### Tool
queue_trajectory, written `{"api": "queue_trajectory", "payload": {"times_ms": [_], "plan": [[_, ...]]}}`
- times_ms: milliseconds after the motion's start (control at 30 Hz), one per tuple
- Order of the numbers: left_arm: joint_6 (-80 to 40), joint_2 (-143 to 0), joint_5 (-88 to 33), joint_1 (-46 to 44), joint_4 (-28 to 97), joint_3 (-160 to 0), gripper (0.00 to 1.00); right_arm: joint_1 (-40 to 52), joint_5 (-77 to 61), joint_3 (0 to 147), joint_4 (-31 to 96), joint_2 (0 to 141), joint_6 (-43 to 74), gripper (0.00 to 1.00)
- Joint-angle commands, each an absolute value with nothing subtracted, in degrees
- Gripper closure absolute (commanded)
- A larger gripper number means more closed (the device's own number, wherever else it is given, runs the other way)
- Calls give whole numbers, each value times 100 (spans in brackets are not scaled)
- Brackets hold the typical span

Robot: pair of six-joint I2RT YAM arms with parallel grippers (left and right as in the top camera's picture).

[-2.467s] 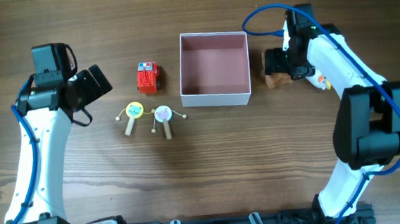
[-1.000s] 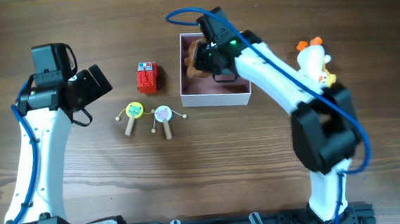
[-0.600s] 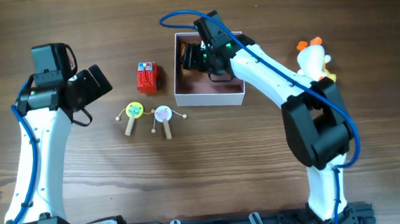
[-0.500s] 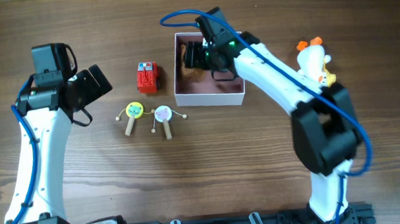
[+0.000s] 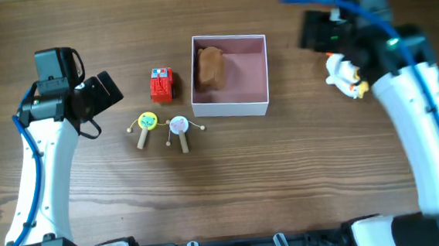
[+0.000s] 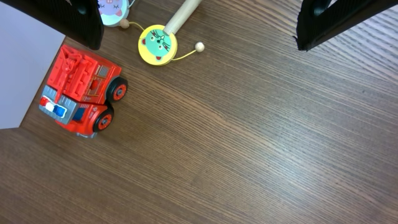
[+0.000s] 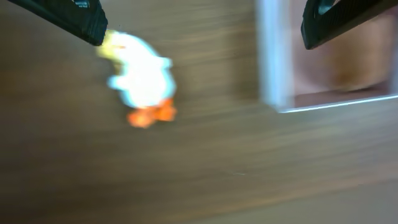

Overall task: Pack container
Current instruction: 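Move the right gripper to the white chicken plush and grasp it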

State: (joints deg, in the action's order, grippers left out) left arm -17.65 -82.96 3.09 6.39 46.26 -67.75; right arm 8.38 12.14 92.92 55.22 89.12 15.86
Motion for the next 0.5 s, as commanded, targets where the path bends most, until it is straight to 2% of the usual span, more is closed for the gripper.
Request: {"api": "queue_trajectory", "payload": {"times_ms": [0,167,300,467], "plan": [[-1673,-8337,242,666,4613,-6879,0,56,856,8877,5443,9448,720,0],[-1673,-8337,242,666,4613,-6879,0,-497,336,8764,5310,10175,436,0],[-1673,-8337,242,666,4613,-6879,0,-587,-5,8764,5295,10827,-16,1],[-1673,-8337,242,666,4613,-6879,0,-587,-10,8764,5199,11504,40,2]]}}
